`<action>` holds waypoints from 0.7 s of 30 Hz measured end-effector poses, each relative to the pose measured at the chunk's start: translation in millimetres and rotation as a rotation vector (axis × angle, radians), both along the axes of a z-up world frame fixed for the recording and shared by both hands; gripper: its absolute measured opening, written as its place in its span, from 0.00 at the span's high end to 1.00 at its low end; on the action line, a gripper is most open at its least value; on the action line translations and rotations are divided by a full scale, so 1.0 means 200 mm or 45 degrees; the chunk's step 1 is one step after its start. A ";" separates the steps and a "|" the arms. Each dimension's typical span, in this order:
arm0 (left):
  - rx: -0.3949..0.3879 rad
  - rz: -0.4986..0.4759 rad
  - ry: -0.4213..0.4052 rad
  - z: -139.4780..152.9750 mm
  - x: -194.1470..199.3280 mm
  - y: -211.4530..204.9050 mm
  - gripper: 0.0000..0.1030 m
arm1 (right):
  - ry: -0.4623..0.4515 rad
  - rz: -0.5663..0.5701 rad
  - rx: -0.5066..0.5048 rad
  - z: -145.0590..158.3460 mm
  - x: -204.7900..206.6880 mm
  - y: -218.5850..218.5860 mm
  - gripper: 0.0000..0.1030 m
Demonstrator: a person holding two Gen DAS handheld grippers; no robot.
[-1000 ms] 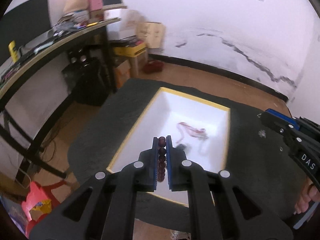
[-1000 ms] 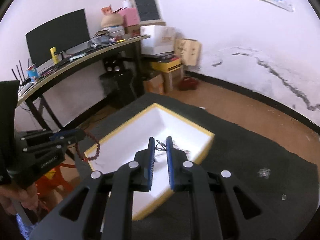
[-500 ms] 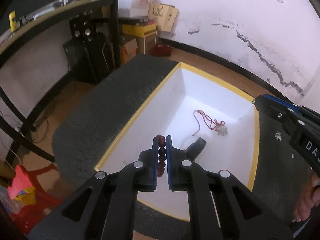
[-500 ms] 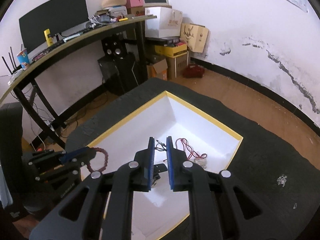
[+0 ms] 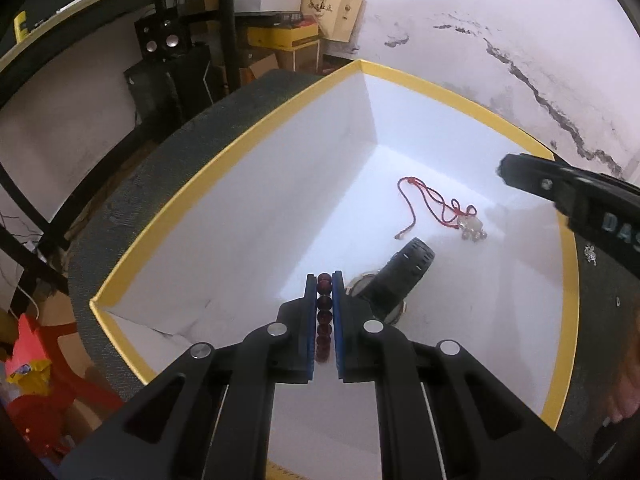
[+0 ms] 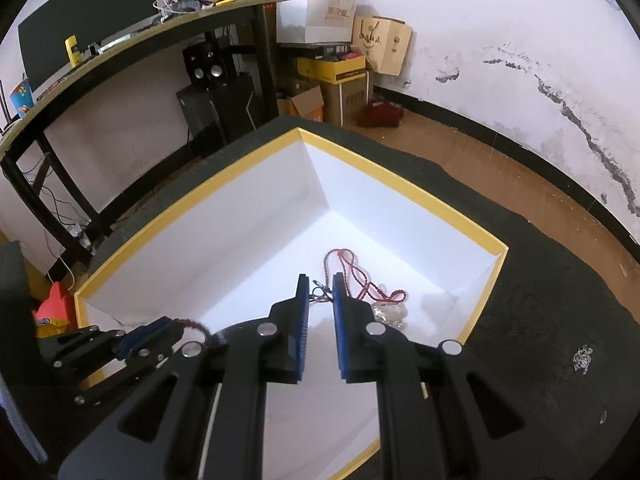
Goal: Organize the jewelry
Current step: 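Carry bracelet with left gripper while right carries the charm into the box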
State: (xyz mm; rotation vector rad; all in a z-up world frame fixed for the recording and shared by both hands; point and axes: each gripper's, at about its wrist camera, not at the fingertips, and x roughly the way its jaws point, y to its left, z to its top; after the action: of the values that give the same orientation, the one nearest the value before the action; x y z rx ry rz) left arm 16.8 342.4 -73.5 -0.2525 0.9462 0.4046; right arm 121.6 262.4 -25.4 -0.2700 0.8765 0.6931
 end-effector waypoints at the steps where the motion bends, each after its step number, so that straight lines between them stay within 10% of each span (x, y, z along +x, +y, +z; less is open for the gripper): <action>1: 0.010 -0.002 0.003 -0.01 0.00 0.00 0.93 | 0.004 0.000 0.000 -0.01 0.01 0.00 0.88; 21: -0.022 -0.007 0.019 -0.05 0.01 0.00 0.93 | 0.038 -0.021 -0.029 -0.12 0.09 0.01 0.88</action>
State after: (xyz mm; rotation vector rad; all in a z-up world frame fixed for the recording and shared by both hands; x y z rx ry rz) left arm 18.8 342.0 -84.5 -0.2627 0.9652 0.3939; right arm 140.1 264.1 -48.8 -0.2735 0.9144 0.6734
